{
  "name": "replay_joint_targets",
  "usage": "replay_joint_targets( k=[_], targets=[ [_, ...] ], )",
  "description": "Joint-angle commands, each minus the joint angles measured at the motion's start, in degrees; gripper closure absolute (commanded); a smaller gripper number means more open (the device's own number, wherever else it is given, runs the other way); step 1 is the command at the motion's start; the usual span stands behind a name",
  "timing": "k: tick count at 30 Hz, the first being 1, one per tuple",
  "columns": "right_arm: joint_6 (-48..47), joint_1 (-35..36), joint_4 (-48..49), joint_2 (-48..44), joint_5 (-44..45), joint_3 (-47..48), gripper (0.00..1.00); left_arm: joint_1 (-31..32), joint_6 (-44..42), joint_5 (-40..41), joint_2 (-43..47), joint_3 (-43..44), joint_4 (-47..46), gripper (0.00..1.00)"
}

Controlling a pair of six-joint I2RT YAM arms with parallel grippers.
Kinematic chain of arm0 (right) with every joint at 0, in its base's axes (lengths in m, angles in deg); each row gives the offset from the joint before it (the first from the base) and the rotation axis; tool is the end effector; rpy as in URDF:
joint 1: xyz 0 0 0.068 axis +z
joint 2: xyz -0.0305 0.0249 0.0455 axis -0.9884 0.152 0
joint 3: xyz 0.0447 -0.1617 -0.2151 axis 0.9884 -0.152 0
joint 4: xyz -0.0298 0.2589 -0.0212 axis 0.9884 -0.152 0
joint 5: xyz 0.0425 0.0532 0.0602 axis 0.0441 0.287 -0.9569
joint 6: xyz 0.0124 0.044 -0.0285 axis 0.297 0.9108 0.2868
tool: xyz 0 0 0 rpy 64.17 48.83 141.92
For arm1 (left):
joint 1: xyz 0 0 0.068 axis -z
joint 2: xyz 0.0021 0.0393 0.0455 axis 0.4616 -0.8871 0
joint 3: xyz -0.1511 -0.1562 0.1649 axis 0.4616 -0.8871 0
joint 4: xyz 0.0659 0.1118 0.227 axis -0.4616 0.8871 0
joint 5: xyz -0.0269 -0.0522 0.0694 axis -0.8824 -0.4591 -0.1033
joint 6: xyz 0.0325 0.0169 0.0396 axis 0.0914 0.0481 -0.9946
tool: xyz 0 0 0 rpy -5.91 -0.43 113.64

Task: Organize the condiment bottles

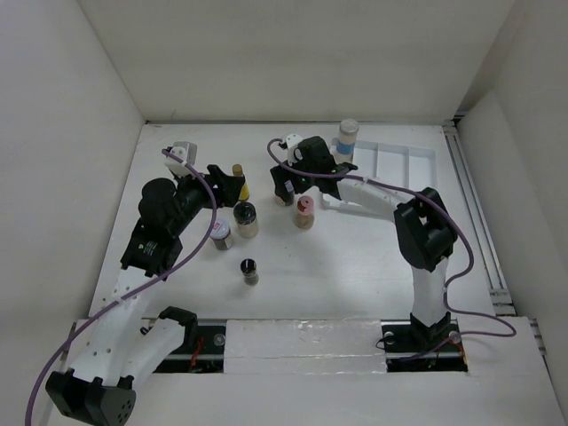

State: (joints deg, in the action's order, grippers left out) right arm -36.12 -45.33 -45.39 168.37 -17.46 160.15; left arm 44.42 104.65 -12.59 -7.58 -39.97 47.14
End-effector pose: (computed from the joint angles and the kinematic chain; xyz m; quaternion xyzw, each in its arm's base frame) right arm 0.3692 0.2740 0.2328 -0.3111 0.8360 0.1990 0.4058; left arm 0.1775 -0.0622 0.3785 0.0689 0.6962 -0.2895 0.6533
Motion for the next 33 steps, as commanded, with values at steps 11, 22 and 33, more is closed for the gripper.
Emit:
replay_joint_targets(
  k=[11,22,33],
  targets=[
    [0.16,0.73,1.41,4.68,0.54,9.24,0.41,0.21,0.02,-0.74,1.06,-0.19,-1.85,0.29],
    [-0.45,0.11,-0.36,3.71,2.12,8.63,0.28,0.21,0.02,-0.74,0.45,-0.19,-2.38,0.29],
    [0.07,0.73,-0.61,5.47,2.47,8.1,0.25,0.21,0.02,-1.26,0.45,-0.19,-2.38,0.29]
  ],
)
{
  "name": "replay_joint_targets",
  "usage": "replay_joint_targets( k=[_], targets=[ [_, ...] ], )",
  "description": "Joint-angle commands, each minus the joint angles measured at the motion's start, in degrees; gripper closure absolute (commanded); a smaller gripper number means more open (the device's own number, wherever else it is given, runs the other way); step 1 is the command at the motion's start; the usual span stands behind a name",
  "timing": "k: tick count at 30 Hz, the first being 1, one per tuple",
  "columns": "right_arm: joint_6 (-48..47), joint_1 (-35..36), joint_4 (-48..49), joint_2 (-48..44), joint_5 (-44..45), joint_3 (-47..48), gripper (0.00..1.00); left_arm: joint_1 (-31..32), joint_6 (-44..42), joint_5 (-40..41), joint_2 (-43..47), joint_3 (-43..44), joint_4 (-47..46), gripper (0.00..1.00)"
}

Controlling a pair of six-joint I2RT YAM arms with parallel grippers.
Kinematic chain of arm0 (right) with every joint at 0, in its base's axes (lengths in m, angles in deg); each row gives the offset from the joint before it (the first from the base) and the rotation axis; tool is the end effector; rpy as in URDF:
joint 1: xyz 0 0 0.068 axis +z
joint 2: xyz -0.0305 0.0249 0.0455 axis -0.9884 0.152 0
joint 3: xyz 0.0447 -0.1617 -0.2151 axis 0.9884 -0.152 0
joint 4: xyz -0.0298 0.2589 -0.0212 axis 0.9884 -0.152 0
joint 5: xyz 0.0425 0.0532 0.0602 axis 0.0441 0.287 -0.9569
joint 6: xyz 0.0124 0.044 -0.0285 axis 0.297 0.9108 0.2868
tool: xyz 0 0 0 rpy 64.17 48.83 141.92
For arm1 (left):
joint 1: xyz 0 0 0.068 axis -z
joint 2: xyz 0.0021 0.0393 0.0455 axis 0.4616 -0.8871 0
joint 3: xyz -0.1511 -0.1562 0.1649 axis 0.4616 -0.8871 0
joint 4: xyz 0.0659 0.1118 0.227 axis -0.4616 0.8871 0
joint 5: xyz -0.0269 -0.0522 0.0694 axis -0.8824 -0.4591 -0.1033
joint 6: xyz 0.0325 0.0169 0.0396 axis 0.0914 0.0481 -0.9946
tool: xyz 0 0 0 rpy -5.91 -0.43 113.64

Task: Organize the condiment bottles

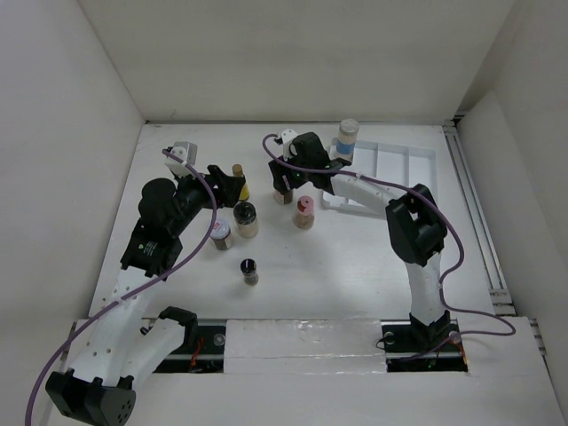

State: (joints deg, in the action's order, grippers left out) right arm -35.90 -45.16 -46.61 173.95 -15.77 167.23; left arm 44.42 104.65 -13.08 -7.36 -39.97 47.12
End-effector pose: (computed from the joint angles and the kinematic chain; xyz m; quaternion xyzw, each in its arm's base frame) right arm 0.3890 0.2889 0.2281 -0.3045 0.8380 0.1886 0.4117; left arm 0.1764 -0.0622 0.3792 0.0721 0.6944 -0.2925 0.6535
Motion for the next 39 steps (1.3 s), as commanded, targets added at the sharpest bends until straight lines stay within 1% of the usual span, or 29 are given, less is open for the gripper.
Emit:
replay_joint_targets(
  k=[1,2,4,5,7,8,11,13,14,19,22,25,27,32,39],
  targets=[
    [-0.14,0.55,0.61,-0.1,0.79,1.01,0.25,0.21,0.02,-0.78,0.23,-0.19,-2.35,0.29],
    [-0.14,0.55,0.61,-0.1,0.79,1.71,0.28,0.21,0.02,-0.78,0.23,-0.19,-2.35,0.29],
    [-0.14,0.55,0.61,0.51,0.79,2.5,0.39,0.21,0.02,-0.78,0.23,-0.19,-2.35,0.29],
    [-0.14,0.55,0.61,0.51,0.79,2.51,0.39,0.21,0.02,-0.78,0.23,-0.19,-2.35,0.29],
    [-0.14,0.55,0.61,-0.1,0.79,2.51,0.53,0.21,0.02,-0.78,0.23,-0.19,-2.35,0.29],
    [-0.14,0.55,0.61,-1.06,0.18,3.03,0.57,0.21,0.02,-0.78,0.23,-0.19,-1.83,0.29],
    [0.55,-0.06,4.55,-4.66,-2.63,2.34,0.58,0.21,0.02,-0.78,0.76,-0.19,-1.83,0.29],
    [1.26,-1.46,10.07,-9.58,-3.87,1.81,0.57,0.21,0.02,-0.26,0.76,-0.19,-1.83,0.29],
    [1.26,-3.73,12.28,-13.25,-5.09,1.11,0.57,0.21,0.02,-0.26,0.76,-0.19,-1.83,0.29],
    [1.79,-9.54,12.82,-17.24,-5.72,1.98,0.57,0.21,0.02,-0.26,0.76,-0.19,-1.83,0.29],
    [1.79,-12.7,12.83,-19.26,-4.49,-2.65,0.57,0.21,0.02,-0.26,1.37,-0.19,-1.83,0.29],
    [2.93,-14.56,13.44,-19.26,-2.73,-5.75,0.57,0.21,0.02,-0.26,0.85,-0.19,-1.83,0.29],
    [2.93,-15.62,13.44,-19.26,-3.42,-6.89,0.57,0.21,0.02,-0.87,0.84,-0.19,-1.83,0.29],
    [2.93,-17.55,13.44,-17.68,-2.11,-6.9,0.57,0.21,0.02,-0.87,0.32,-0.19,-1.83,0.29],
    [2.93,-20.36,13.44,-12.85,-1.42,-5.85,0.57,0.21,0.02,-0.34,0.32,-0.19,-1.83,0.29]
  ],
)
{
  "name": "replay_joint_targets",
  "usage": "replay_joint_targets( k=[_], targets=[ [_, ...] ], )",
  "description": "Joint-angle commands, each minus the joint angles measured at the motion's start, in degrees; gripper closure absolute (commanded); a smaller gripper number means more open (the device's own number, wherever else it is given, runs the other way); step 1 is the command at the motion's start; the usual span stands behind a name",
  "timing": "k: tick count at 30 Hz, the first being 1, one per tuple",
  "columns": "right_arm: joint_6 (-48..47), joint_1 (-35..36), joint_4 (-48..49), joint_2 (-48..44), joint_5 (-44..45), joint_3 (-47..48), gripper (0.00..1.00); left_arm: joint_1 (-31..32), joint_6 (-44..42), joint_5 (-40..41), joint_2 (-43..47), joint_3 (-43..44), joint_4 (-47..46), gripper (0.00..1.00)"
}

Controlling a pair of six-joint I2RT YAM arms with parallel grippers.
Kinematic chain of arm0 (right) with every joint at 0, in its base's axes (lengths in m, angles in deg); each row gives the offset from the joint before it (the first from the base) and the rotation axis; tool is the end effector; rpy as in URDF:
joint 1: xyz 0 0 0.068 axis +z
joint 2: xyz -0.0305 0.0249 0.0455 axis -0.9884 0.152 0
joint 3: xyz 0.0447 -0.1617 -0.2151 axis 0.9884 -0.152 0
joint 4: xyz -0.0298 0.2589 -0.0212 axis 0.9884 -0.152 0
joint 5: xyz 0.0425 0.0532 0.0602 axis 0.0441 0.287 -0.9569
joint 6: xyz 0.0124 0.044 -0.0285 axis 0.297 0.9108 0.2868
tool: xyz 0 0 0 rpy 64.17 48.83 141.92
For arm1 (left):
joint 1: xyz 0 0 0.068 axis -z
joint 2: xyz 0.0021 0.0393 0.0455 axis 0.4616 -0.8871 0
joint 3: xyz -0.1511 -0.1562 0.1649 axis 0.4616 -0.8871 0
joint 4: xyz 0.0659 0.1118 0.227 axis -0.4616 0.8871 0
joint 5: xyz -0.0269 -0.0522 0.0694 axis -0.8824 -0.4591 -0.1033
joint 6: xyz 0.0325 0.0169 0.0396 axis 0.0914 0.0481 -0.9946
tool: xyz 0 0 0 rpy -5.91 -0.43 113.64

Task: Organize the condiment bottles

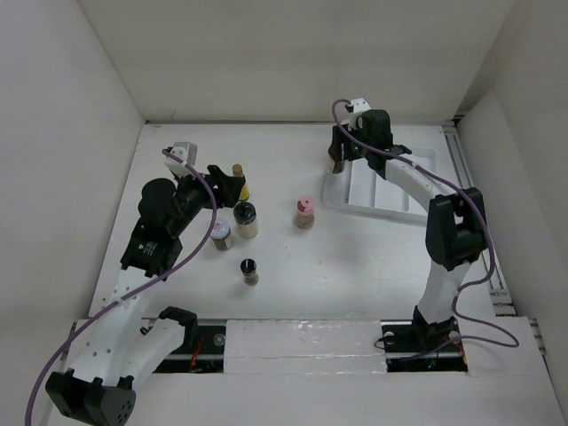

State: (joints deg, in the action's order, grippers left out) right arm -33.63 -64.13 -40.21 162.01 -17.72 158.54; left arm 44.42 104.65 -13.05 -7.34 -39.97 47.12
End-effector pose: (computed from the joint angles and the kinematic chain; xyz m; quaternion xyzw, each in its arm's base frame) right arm 0.4247 0.1366 0.2798 -0.1525 0.8364 0.1507 0.5045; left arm 0.1763 -0.0621 0.3792 0.0719 0.6943 -0.2924 0.6537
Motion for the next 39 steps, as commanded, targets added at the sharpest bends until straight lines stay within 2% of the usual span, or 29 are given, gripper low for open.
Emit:
replay_joint_targets(
  k=[1,11,15,18,19,20,23,28,30,31,32,33,34,35,37,39],
  targets=[
    [0.66,-1.39,7.04,-0.91,1.06,2.86,0.57,0.21,0.02,-0.37,0.29,-0.19,-1.83,0.29],
    [-0.4,-1.92,7.04,5.67,3.88,4.08,0.57,0.21,0.02,-0.37,0.29,-0.19,-1.83,0.29],
    [-0.4,-1.92,7.04,6.2,3.26,4.09,0.52,0.21,0.02,-0.37,0.29,-0.19,-1.83,0.29],
    [-0.4,-1.92,7.04,6.2,3.26,4.09,0.34,0.21,0.02,-0.37,0.29,-0.19,-1.83,0.29],
    [-0.4,-1.92,7.04,5.25,4.13,3.57,0.2,0.21,0.02,-0.37,0.29,-0.19,-1.83,0.29],
    [-0.4,-1.4,7.04,3.85,4.14,2.78,0.17,0.21,0.02,-0.37,0.29,-0.19,-1.83,0.29],
    [0.13,-1.39,7.04,0.86,3.61,1.46,0.12,0.21,0.02,-0.37,0.29,-0.19,-1.83,0.29],
    [0.13,0.97,7.04,-6.09,5.28,-3.46,0.11,0.21,0.02,-0.37,0.29,-0.19,-1.83,0.29],
    [0.13,3.52,7.57,-9.5,5.28,-7.24,0.2,0.21,0.02,-0.37,0.82,-0.19,-1.83,0.29],
    [0.74,4.75,8.35,-10.75,4.59,-8.73,0.28,0.21,0.02,-0.37,0.82,-0.19,-1.83,0.29],
    [0.75,7.63,9.31,-11.89,4.58,-10.31,0.43,0.21,0.02,0.42,0.82,-0.19,-1.83,0.29],
    [0.75,9.23,9.93,-12.94,3.97,-13.54,0.66,0.21,0.02,0.43,0.82,-0.19,-1.83,0.29],
    [0.75,10.9,10.55,-14.87,3.96,-14.97,0.71,0.21,0.02,0.43,0.82,-0.19,-1.83,0.29],
    [0.75,12.57,11.08,-15.76,3.96,-16.2,0.71,0.21,0.02,0.43,0.82,-0.19,-1.83,0.29],
    [0.75,17.49,11.08,-17.95,5.1,-19.46,0.59,0.21,0.02,0.43,0.82,-0.19,-1.83,0.29],
    [0.75,21.26,10.3,-18.49,7.38,-21.39,0.35,0.21,0.02,0.43,1.35,-0.19,-1.83,0.29]
  ],
)
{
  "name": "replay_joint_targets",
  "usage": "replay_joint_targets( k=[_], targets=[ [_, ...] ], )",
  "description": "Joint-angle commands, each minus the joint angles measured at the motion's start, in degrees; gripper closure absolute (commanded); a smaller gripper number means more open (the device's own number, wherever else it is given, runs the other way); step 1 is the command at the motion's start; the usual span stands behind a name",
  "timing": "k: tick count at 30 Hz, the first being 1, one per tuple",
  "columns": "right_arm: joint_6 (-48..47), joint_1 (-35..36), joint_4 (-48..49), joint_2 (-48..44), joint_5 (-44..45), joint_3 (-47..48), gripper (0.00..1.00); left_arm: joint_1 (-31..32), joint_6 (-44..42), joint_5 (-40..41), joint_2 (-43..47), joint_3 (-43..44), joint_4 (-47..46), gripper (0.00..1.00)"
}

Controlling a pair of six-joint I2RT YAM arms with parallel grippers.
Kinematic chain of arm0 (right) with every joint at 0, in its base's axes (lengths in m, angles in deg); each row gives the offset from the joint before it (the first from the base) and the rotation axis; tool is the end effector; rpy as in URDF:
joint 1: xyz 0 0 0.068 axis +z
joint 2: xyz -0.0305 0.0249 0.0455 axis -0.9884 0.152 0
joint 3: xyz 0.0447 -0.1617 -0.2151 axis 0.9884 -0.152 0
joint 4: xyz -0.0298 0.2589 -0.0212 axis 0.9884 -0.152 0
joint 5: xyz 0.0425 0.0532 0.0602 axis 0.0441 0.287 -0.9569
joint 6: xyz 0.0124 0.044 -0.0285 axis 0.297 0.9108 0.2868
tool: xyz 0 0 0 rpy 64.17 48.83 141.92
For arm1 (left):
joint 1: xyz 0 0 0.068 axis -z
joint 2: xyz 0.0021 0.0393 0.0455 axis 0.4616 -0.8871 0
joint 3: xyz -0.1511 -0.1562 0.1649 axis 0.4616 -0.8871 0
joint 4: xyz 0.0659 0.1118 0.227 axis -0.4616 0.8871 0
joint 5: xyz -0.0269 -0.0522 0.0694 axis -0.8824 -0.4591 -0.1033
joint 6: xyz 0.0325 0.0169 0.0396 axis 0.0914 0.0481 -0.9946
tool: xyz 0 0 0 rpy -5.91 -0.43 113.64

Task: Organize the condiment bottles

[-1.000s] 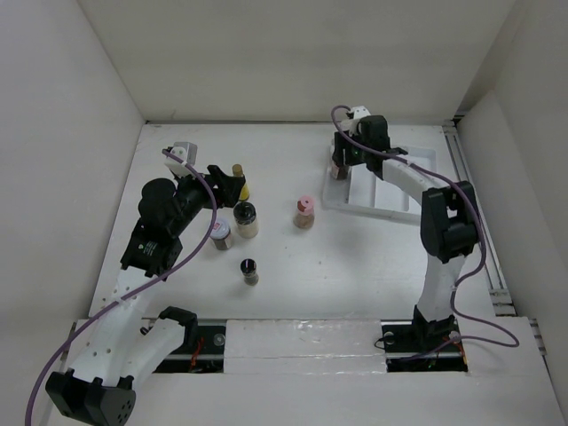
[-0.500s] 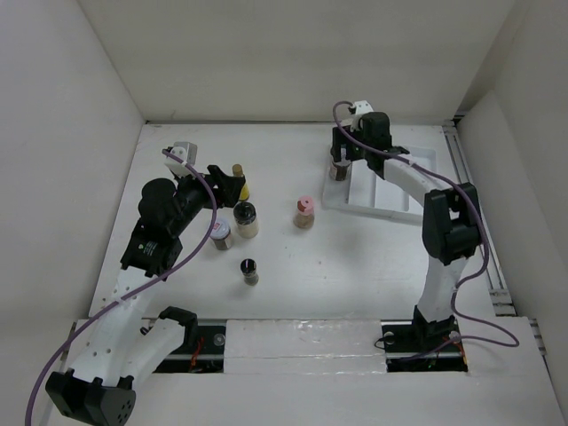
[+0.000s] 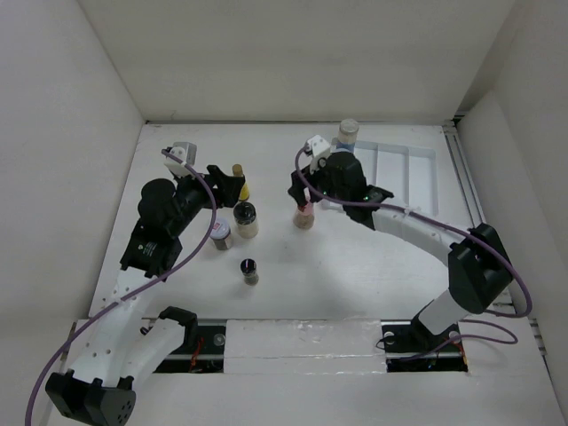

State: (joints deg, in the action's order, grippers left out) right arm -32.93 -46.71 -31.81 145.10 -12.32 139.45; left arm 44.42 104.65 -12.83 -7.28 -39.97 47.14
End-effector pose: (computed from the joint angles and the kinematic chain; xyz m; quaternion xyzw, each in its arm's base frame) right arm 0.3060 0.2133 0.2931 -0.2425 0.7853 0.2043 0.5318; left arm 0.1761 -0.0619 0.3794 0.0706 0.6942 -0.2912 0.6545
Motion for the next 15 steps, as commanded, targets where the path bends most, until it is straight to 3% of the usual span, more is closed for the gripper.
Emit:
replay_joint_targets(
  k=[1,3,5,13,15],
  targets=[
    [0.05,4.47,1.03,-2.27,2.86,-3.8,0.19,0.21,0.02,0.21,1.89,-0.19,-1.85,0.29],
    [0.05,5.01,-0.29,-2.89,3.4,-5.56,0.09,0.21,0.02,0.21,1.9,-0.81,-1.85,0.29],
    [0.57,5.01,-0.91,-2.89,3.4,-6.8,0.06,0.21,0.02,0.21,1.9,-0.81,-1.85,0.29],
    [1.28,3.86,-0.91,0.7,5.95,-6.28,0.07,0.21,0.55,-0.85,-0.03,-0.81,-1.85,0.29],
    [1.28,3.86,-0.91,2.02,5.95,-5.4,0.15,0.21,0.55,-1.38,-0.56,-0.28,-2.38,0.29]
  ],
)
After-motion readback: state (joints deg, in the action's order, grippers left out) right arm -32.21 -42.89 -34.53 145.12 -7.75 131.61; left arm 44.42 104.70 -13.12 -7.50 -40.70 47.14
